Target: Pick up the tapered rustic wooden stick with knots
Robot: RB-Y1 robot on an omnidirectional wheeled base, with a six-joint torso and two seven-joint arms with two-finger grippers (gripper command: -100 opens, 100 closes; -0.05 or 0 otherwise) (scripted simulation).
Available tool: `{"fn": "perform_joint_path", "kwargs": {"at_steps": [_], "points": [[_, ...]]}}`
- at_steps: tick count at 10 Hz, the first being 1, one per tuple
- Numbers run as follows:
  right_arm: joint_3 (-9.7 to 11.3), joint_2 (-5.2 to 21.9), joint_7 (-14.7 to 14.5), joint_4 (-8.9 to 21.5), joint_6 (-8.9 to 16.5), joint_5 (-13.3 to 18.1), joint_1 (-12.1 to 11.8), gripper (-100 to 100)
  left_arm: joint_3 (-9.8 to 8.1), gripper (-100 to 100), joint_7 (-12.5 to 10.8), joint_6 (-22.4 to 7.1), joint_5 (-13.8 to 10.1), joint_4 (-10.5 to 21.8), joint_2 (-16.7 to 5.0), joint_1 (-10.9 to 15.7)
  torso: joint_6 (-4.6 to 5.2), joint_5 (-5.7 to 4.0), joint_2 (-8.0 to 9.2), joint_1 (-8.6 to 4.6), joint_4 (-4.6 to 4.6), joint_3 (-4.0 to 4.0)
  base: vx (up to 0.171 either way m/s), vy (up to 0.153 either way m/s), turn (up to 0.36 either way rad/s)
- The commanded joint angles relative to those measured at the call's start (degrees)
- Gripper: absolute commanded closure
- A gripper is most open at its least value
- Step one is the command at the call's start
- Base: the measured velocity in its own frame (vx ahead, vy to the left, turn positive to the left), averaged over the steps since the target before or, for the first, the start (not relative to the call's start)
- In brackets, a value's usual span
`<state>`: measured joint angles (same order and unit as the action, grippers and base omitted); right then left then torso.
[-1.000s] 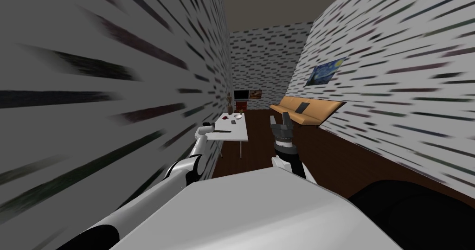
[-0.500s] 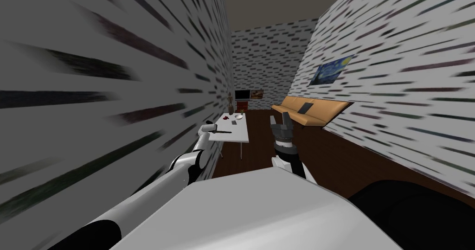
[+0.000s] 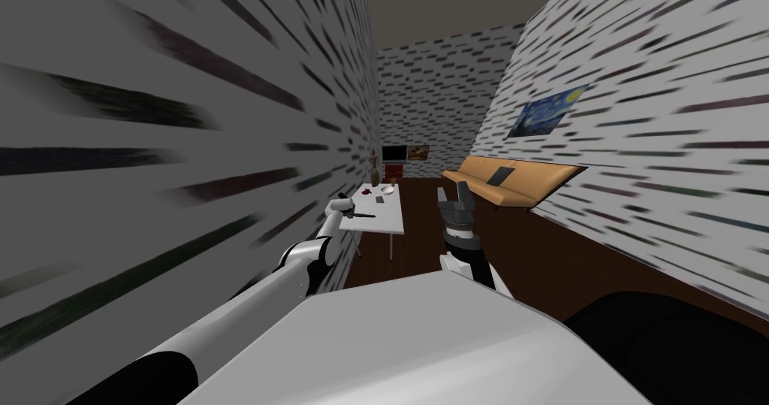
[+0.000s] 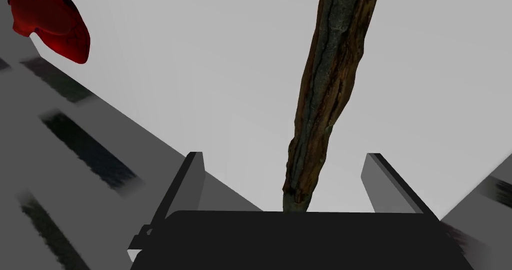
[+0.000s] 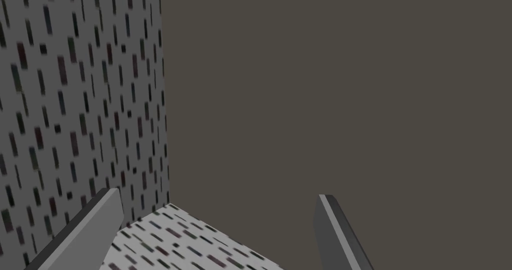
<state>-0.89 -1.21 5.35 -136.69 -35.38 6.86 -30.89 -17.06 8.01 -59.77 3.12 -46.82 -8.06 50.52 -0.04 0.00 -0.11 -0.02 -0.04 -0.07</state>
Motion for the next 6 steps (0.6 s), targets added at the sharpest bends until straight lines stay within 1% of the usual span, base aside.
{"fn": "perform_joint_path", "kwargs": {"at_steps": [1, 2, 3, 4, 5, 6], "points": [[0.0, 0.0, 0.0, 0.0, 0.0, 0.0, 0.0, 0, 0.11, -100, -0.1, -2.5, 0.0, 2.9, 0.1, 2.6, 0.00, 0.00, 0.00, 0.00, 0.00, 0.00, 0.033, -0.013, 0.063], [0.0, 0.0, 0.0, 0.0, 0.0, 0.0, 0.0, 0, 0.11, -100, -0.1, -2.5, 0.0, 4.2, 0.1, 2.6, -0.01, -0.01, -0.03, -0.02, 0.01, 0.00, 0.041, -0.015, 0.041], [0.0, 0.0, 0.0, 0.0, 0.0, 0.0, 0.0, 0, 0.25, -100, 0.0, -5.2, 0.1, 5.9, 0.4, 4.7, 0.00, 0.00, -0.04, -0.01, 0.00, -0.02, 0.058, -0.022, 0.075], [0.0, 0.0, 0.0, 0.0, 0.0, 0.0, 0.0, 0, 0.25, -100, 0.0, -5.2, 0.1, 6.9, 0.4, 4.7, -0.01, -0.01, -0.10, -0.04, -0.01, -0.05, 0.051, -0.021, 0.032], [0.0, 0.0, 0.0, 0.0, 0.0, 0.0, 0.0, 0, 0.25, -100, 0.0, -5.2, 0.1, 7.1, 0.4, 4.7, 0.00, -0.01, -0.09, -0.04, -0.02, -0.05, 0.020, -0.008, -0.009], [0.0, 0.0, 0.0, 0.0, 0.0, 0.0, 0.0, 0, 0.40, -100, 0.0, -7.6, 0.1, 9.1, 0.6, 6.6, 0.00, 0.00, -0.01, 0.01, 0.00, 0.00, 0.036, -0.010, 0.058]]}}
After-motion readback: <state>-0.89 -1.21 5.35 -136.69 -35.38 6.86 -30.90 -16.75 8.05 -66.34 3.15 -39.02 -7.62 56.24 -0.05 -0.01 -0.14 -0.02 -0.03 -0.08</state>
